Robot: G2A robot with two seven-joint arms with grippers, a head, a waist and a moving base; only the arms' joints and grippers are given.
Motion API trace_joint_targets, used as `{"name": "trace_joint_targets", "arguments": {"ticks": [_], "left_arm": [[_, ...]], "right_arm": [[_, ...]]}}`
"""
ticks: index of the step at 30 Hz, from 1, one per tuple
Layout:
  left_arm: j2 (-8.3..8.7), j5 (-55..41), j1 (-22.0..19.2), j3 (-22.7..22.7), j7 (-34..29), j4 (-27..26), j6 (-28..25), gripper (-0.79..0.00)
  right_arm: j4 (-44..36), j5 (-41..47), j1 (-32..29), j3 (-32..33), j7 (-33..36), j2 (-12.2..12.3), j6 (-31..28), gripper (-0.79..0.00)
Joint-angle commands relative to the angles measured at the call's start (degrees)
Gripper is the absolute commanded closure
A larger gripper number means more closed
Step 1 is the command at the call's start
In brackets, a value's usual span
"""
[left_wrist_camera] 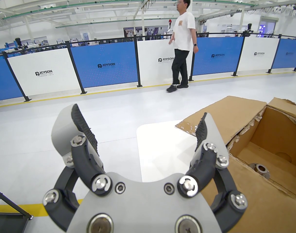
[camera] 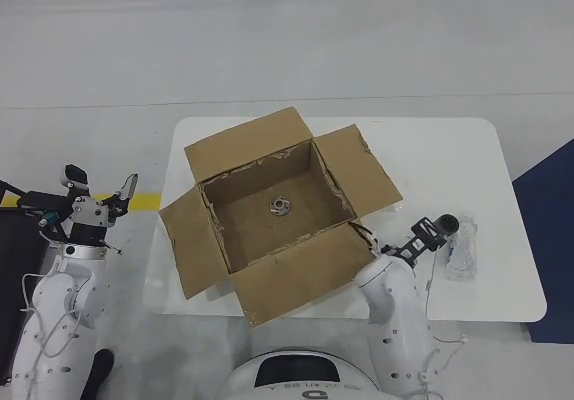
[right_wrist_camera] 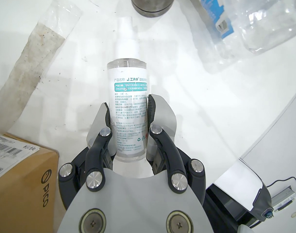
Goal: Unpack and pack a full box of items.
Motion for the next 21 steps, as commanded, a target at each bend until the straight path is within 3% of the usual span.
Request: {"name": "trace_joint_targets", "arguments": {"ticks": [1,10,15,18,21], "left_arm": [[0.00,0.00,0.00,0.00,0.00,0.00,0.00,-0.785],[0.00,0.00,0.00,0.00,0.00,0.00,0.00,-0.785],[0.00,0.00,0.00,0.00,0.00,0.00,0.00,-0.785],[0.00,0.00,0.00,0.00,0.00,0.00,0.00,-0.785],[0.00,0.00,0.00,0.00,0.00,0.00,0.00,-0.785]], "right_arm": [[-2.59,0.03,-1.84,0.23,-0.01,-0.15,0.00,0.000],[-16.86,2.44,-7.77,0.16,-0.48,-0.74,0.00,0.000],[-26.89,16.66,-10.38,-4.70,-14.17,0.03,-0.04,0.000],[-26.89,27.22,-8.72,-8.19,-23.07,1.78,-5.95,0.000],[-26.68,30.92,-7.06,-10.62,-25.34,3.03,-12.46,0.000]]}}
